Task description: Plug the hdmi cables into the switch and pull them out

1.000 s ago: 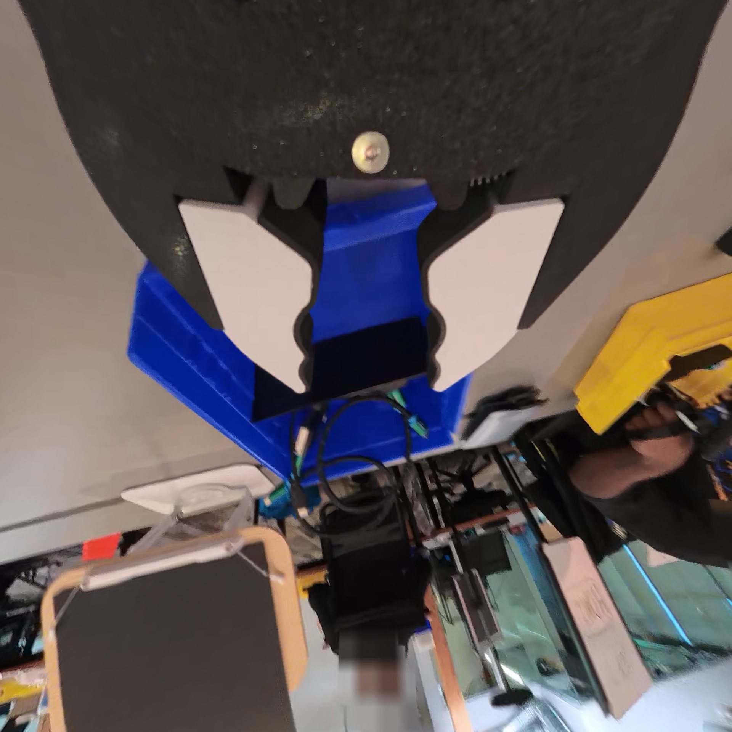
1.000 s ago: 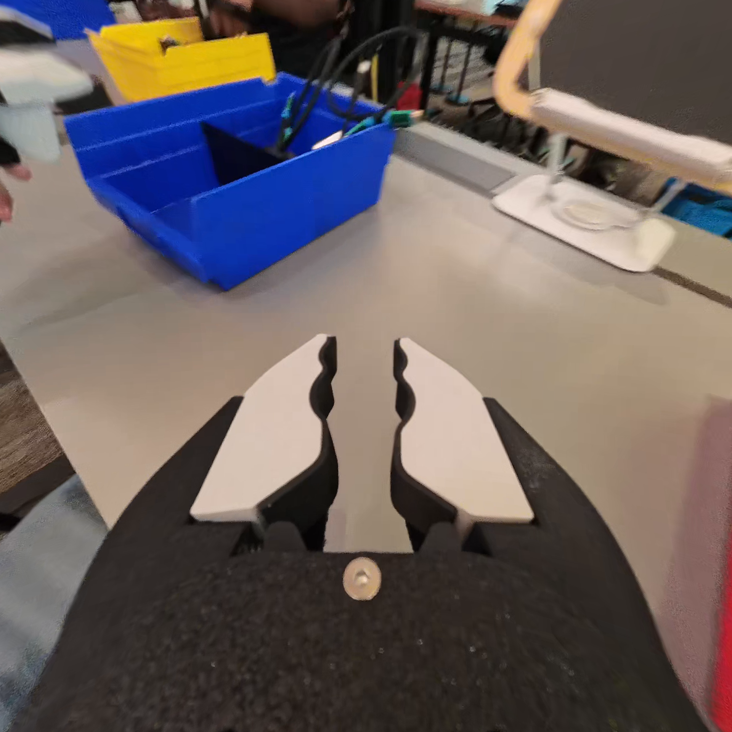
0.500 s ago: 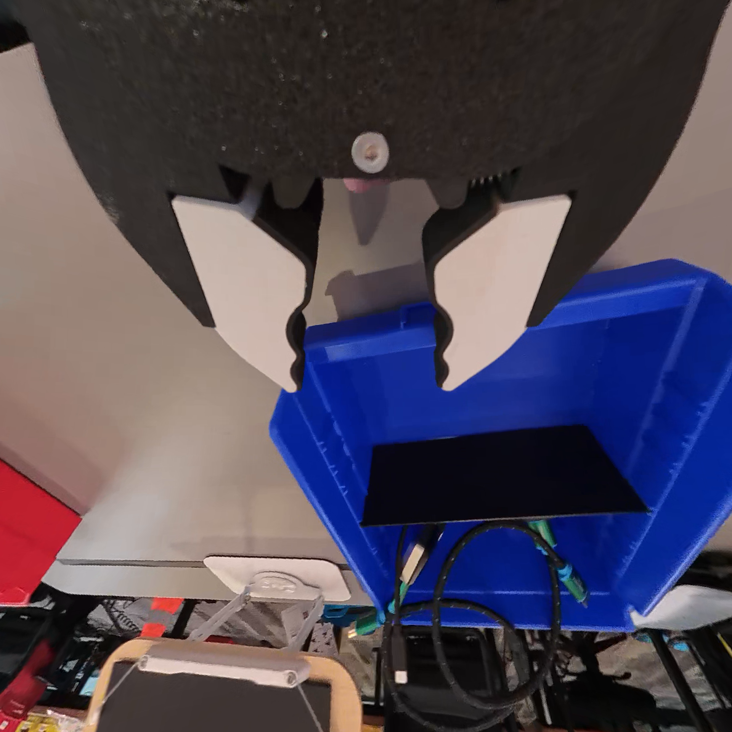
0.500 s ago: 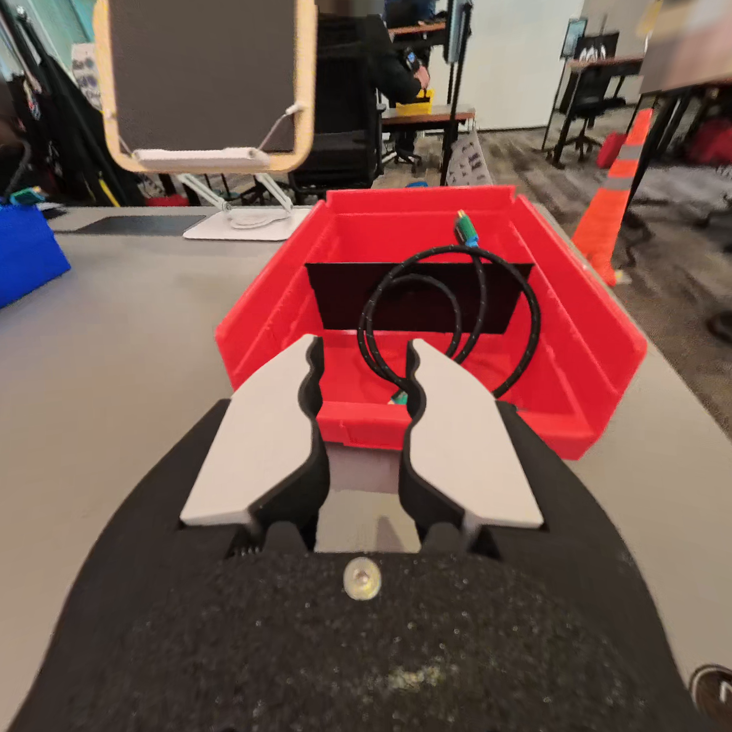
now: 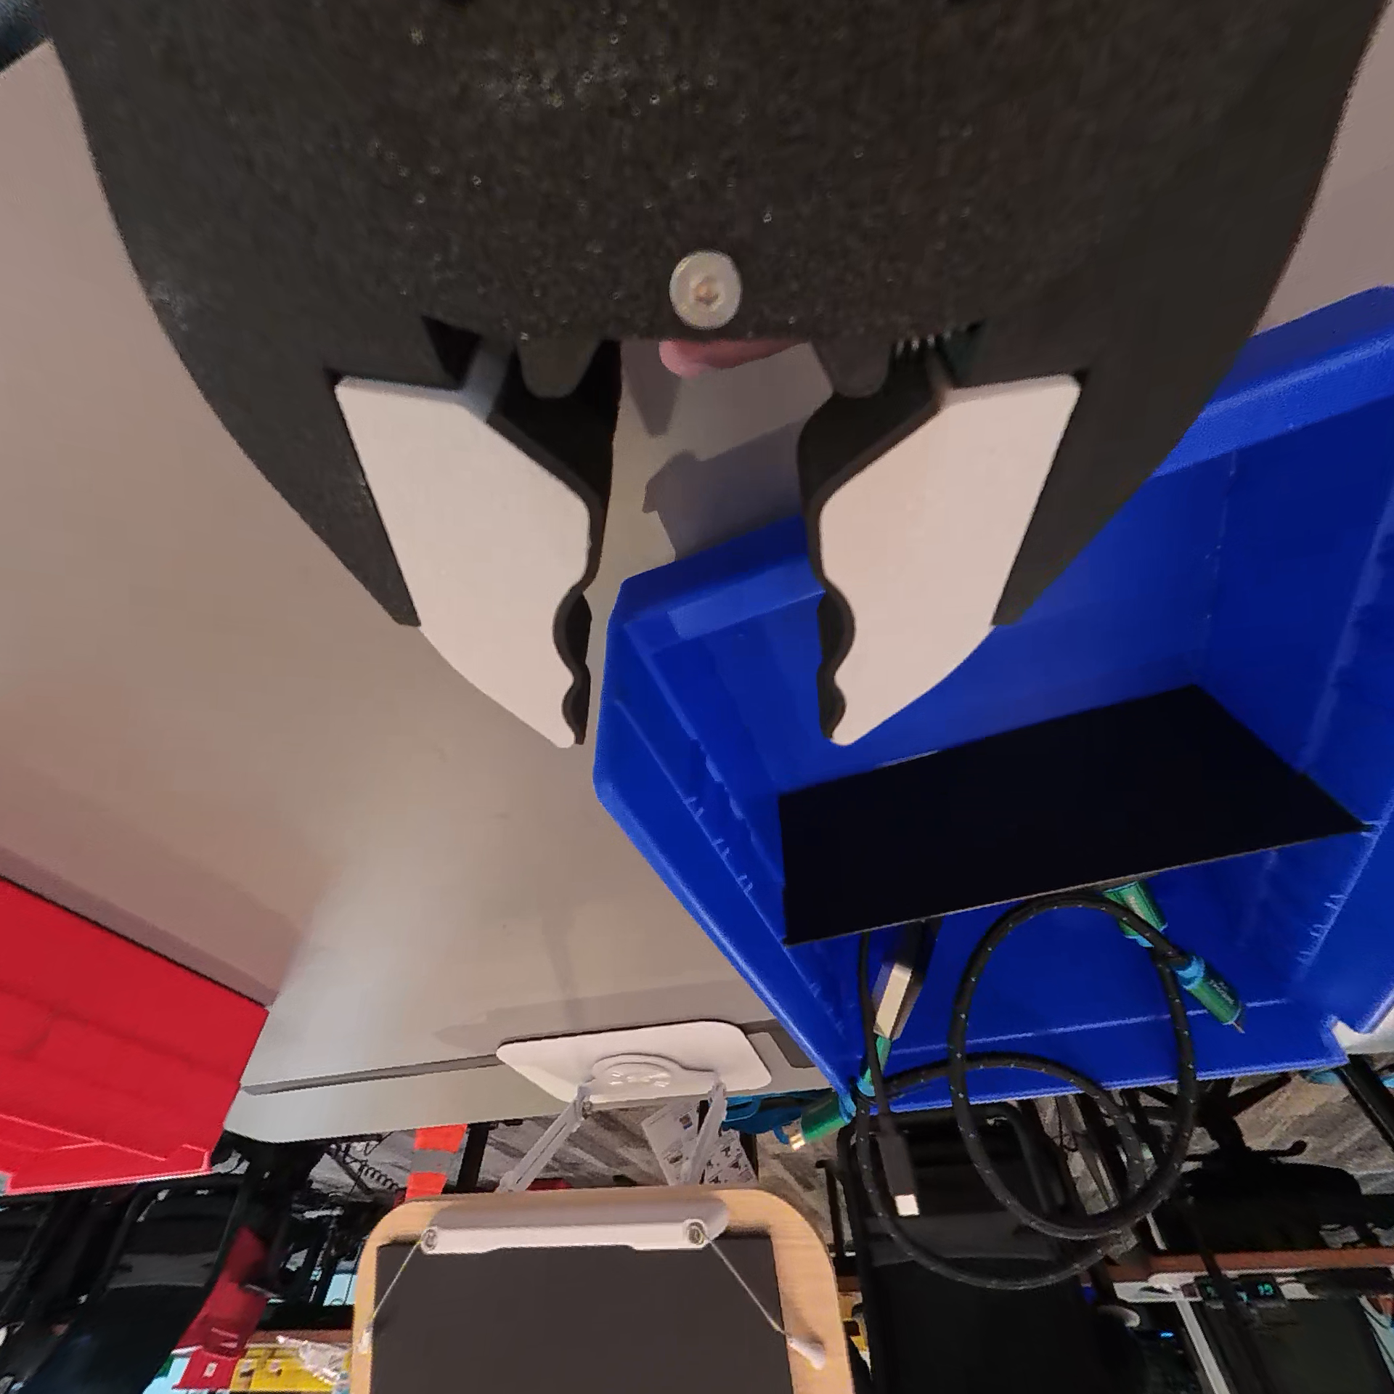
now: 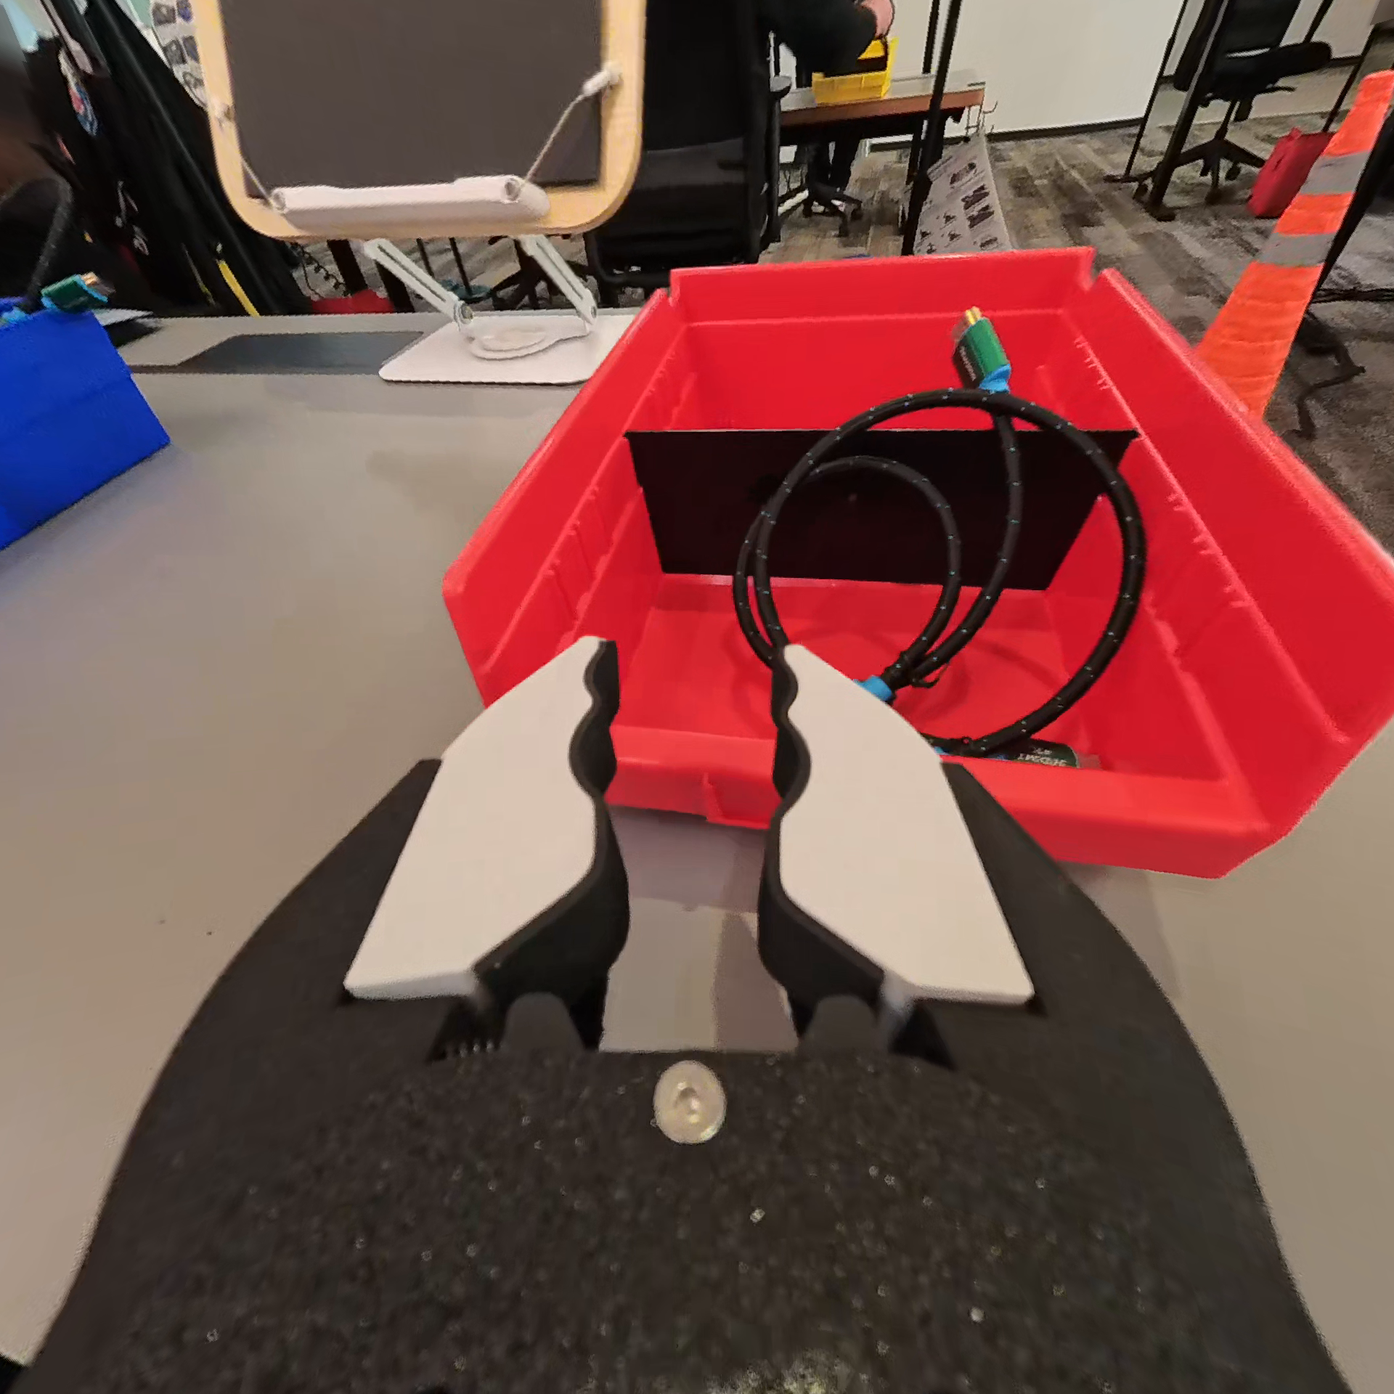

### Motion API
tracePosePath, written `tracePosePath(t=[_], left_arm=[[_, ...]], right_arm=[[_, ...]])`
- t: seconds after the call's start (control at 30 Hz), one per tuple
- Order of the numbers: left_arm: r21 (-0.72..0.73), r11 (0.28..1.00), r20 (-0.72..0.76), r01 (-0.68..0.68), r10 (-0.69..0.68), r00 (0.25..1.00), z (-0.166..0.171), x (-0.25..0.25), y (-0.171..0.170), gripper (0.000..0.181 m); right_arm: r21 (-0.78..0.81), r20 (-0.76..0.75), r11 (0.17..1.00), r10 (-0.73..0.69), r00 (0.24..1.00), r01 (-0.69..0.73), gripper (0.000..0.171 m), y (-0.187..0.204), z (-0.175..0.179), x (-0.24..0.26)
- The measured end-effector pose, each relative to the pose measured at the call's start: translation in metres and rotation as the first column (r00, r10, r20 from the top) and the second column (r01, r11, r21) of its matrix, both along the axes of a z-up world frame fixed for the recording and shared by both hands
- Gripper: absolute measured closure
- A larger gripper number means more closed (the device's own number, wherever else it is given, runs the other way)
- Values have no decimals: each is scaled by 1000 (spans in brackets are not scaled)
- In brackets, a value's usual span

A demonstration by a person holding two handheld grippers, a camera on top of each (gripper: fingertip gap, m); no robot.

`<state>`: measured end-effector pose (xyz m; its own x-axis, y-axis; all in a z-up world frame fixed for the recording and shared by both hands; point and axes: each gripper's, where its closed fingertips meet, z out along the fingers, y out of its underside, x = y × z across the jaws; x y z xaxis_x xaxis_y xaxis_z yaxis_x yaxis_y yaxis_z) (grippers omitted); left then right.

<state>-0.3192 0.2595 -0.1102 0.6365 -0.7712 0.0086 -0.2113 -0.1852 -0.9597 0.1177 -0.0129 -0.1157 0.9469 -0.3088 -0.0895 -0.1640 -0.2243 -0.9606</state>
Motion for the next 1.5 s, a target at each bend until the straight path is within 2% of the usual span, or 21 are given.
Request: tracePosePath(t=[0.27,0.43,0.53,0.67,0.77,0.9,1.07,1.27,1.37,1.43,1.5], left_arm=[[-43,999,11,3,-3,1000,-3,-3,7,127],[-46,999,-48,22,-25,999,6,1,15,127],[-41,999,-151,30,-36,988,19,3,37,130],[-42,995,-437,87,-97,894,24,3,85,127],[-83,988,-555,127,-152,818,25,6,122,127],[-133,979,-584,155,-204,786,22,23,159,129],[-199,960,-625,195,-278,730,-3,40,173,128],[-128,982,-738,138,-187,648,-9,22,190,133],[-276,956,-701,99,-271,660,-2,9,192,121],[-389,921,-684,20,-303,663,1,2,199,110],[-469,882,-657,-38,-320,683,5,3,205,109]], right_arm=[[-50,126,998,45,991,-38,135,8,0,-13],[-62,138,997,64,988,-55,135,11,-2,-15],[-73,126,995,83,988,-75,135,14,-6,-17],[-58,76,993,104,992,-100,136,17,-8,-19],[-37,34,992,119,992,-118,137,17,-8,-22],[-42,31,992,117,993,-115,138,17,-9,-20],[-38,6,991,128,992,-128,139,17,-10,-23],[-62,24,989,137,990,-135,140,17,-14,-26],[-79,38,988,137,990,-133,140,17,-16,-26],[-71,28,988,140,990,-138,140,18,-15,-26],[-63,4,987,149,989,-148,140,19,-16,-28]])
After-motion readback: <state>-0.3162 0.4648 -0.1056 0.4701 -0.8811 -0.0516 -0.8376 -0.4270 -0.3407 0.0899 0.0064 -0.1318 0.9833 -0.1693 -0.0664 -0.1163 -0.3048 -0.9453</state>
